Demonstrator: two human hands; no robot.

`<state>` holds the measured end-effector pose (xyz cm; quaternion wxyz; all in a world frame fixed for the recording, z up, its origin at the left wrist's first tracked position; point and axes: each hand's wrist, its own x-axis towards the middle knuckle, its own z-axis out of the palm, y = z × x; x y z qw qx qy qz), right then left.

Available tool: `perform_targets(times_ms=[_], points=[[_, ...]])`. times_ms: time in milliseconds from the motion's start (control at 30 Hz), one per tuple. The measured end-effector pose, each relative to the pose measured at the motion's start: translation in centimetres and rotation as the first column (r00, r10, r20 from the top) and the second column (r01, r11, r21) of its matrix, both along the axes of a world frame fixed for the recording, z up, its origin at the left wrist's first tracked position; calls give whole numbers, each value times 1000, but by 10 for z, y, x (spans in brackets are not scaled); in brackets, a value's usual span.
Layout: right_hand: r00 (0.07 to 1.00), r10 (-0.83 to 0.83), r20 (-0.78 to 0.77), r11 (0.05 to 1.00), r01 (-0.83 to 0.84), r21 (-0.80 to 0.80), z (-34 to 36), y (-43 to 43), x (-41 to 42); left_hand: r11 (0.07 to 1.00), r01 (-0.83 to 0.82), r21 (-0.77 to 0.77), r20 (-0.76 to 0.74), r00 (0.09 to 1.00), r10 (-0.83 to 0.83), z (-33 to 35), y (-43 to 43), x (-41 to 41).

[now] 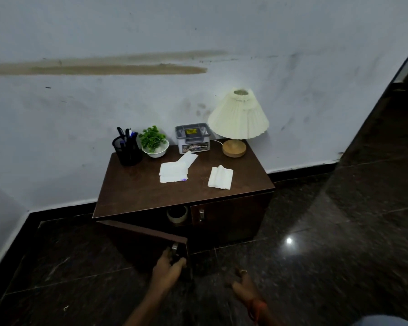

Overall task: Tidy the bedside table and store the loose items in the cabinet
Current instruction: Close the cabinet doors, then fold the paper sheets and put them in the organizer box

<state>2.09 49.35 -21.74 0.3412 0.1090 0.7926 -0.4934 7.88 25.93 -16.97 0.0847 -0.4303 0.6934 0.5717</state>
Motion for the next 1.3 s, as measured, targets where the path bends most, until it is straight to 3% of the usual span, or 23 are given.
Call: perform_targets(times_ms=[233, 500, 633, 767, 1033, 1300], points=[[1000, 15, 4, 999, -15, 53, -16, 12, -2, 994, -87, 59, -141, 985, 94, 10, 5, -51], [999, 44, 9, 999, -45, 13, -56, 0, -8, 987, -131, 91, -196, 970, 147, 27, 5, -88], [998, 56, -15, 998, -56, 17, -20, -13, -11, 990, -109, 93, -208, 970, 126, 6, -9, -101], [1000, 5, 3, 995, -5, -104, -5, -26, -20, 993, -78, 91, -206, 974, 95, -35, -21, -109], [987, 11, -160, 984, -40, -176, 55, -47, -55, 991, -120, 60, -296, 946, 132, 57, 9, -85], [965, -96, -244, 961, 26, -274, 116, -50, -90, 997, 22, -72, -390, 919, -49, 109, 19, -104]])
